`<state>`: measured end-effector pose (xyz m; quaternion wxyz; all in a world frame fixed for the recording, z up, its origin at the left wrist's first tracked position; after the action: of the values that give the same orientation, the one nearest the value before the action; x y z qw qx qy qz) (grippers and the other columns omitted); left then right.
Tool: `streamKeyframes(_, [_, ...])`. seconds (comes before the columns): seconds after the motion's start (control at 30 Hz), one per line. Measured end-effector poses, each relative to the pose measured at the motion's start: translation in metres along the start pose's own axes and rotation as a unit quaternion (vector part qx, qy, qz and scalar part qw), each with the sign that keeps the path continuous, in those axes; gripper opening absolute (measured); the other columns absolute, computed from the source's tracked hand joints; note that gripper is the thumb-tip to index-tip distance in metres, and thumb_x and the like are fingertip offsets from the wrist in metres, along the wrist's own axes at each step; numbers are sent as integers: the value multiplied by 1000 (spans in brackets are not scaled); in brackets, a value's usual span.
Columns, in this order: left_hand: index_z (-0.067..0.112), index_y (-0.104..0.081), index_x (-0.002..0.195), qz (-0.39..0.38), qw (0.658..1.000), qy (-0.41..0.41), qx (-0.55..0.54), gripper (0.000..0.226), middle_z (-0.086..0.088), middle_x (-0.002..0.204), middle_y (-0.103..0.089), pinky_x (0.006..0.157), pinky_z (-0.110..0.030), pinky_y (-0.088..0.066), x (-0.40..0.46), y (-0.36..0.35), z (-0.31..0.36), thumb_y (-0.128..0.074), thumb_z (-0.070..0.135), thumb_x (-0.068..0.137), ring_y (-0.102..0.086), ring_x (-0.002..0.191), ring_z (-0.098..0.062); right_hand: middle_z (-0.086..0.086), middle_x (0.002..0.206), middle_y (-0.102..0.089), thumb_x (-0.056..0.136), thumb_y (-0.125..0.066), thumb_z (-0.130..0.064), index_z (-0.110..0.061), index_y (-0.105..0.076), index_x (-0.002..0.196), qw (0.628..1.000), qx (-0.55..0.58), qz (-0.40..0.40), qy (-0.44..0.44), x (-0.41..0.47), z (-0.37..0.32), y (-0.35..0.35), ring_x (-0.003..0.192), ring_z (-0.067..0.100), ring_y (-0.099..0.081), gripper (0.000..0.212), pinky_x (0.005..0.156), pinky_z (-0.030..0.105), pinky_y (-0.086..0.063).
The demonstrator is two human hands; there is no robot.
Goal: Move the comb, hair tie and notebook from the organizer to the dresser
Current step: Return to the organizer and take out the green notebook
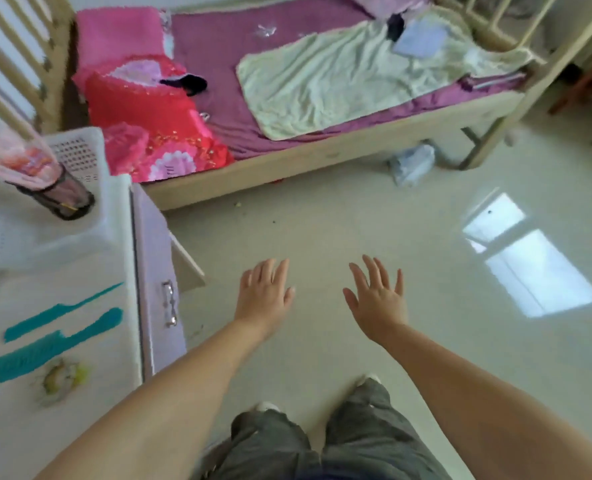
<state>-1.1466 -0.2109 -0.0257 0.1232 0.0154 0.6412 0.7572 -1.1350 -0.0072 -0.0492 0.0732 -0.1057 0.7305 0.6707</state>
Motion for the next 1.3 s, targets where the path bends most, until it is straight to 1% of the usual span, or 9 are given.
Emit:
streamKeyframes(0.13, [16,-27,141,-18,994,-103,18,56,-10,145,-36,106,-42,-28,34,-10,114,-36,40,92,-34,131,-28,-1,160,-2,93,-12,-53,-29,-5,147,989,36,-7,-143,-56,121,-4,146,18,3,59,114,53,10])
streamKeyframes(0.3, [16,-27,141,-51,982,-177,30,56,-11,144,-36,106,-43,-27,55,-47,292,-35,41,92,-32,131,-29,-1,160,-1,93,-11,-53,-29,-4,147,963,72,-7,-261,-145,277,-13,146,19,3,60,114,54,8])
streamKeyframes(0.4, [17,-23,141,-78,968,-236,39,57,-9,145,-34,109,-44,-24,49,-73,410,-35,42,91,-31,132,-28,0,160,-2,94,-11,-52,-29,-2,147,941,81,-6,-329,-192,374,-11,146,20,1,59,115,54,6])
streamKeyframes(0.53, [18,-22,141,-84,937,-338,34,55,-8,148,-30,110,-44,-19,47,-85,550,-34,40,93,-27,135,-27,4,158,-12,94,-17,-50,-27,-11,146,907,99,38,-408,-246,481,3,145,23,-7,57,115,55,2])
streamKeyframes(0.77, [17,-23,141,-80,915,-394,34,54,-11,148,-30,111,-45,-19,96,-102,738,-35,40,93,-27,135,-29,5,156,-15,94,-21,-49,-27,-15,145,853,112,93,-502,-295,646,23,144,21,-8,55,114,56,1])
streamKeyframes(1.03, [17,-20,142,-89,879,-467,36,55,-12,151,-26,112,-45,-19,173,-131,980,-32,40,94,-24,137,-29,5,157,-15,94,-23,-49,-27,-17,145,801,116,110,-577,-296,867,46,144,21,-9,56,114,55,-1])
streamKeyframes(1.1, [18,-20,143,-86,869,-486,30,55,-11,152,-25,113,-45,-18,192,-124,1055,-32,40,94,-21,139,-29,4,157,-15,93,-23,-49,-27,-17,145,786,125,115,-595,-298,926,63,144,20,-9,57,114,55,0])
streamKeyframes(1.17, [18,-20,143,-85,853,-514,25,54,-11,152,-25,114,-44,-15,201,-119,1114,-32,39,94,-20,140,-28,4,157,-16,93,-23,-49,-27,-18,145,779,122,115,-604,-300,972,75,144,20,-8,57,114,55,0])
streamKeyframes(1.3, [18,-21,143,-86,826,-556,28,53,-10,151,-26,115,-44,-14,219,-126,1227,-31,38,95,-20,140,-27,5,156,-19,93,-25,-48,-26,-20,144,751,123,134,-634,-307,1074,92,144,20,-10,55,114,55,-2])
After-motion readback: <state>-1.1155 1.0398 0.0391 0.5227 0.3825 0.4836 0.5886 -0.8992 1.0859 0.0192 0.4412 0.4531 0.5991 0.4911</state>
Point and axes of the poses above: each hand's wrist, its own x-axis towards the middle knuckle, its own y-axis out of the back of the hand, z = x × y, the point moved 6 cm from there along x, towards the middle knuckle
